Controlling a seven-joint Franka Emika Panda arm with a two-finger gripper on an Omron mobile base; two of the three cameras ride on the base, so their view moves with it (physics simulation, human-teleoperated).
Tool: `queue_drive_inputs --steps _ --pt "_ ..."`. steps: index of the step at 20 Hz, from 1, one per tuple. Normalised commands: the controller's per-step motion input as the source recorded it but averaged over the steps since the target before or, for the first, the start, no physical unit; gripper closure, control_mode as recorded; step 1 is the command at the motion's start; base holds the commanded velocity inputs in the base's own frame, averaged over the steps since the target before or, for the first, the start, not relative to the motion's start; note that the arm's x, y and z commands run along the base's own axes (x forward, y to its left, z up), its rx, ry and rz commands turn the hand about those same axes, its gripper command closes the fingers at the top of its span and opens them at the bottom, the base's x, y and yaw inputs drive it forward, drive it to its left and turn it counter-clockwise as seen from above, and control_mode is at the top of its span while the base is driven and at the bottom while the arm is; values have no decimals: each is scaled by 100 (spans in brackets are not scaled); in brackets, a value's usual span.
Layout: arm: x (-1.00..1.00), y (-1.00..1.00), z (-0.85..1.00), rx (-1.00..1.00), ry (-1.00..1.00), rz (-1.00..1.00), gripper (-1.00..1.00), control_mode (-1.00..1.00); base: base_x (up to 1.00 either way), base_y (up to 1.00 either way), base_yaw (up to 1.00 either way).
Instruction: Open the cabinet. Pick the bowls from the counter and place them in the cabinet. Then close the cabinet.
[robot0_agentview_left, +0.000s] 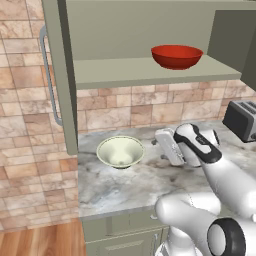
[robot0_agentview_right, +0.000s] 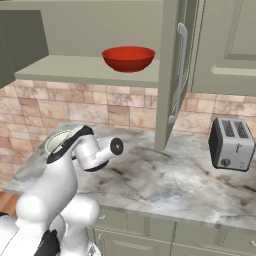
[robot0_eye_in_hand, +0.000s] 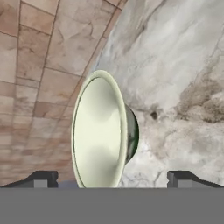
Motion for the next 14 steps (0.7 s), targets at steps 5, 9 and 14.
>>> queue_drive_inputs --steps 5,9,14 --pt "38 20 -20 1 4 0 -100 -100 0 0 0" --pt "44 25 -29 0 0 0 -100 -100 0 0 0" --pt "38 25 -48 0 0 0 -100 -100 0 0 0"
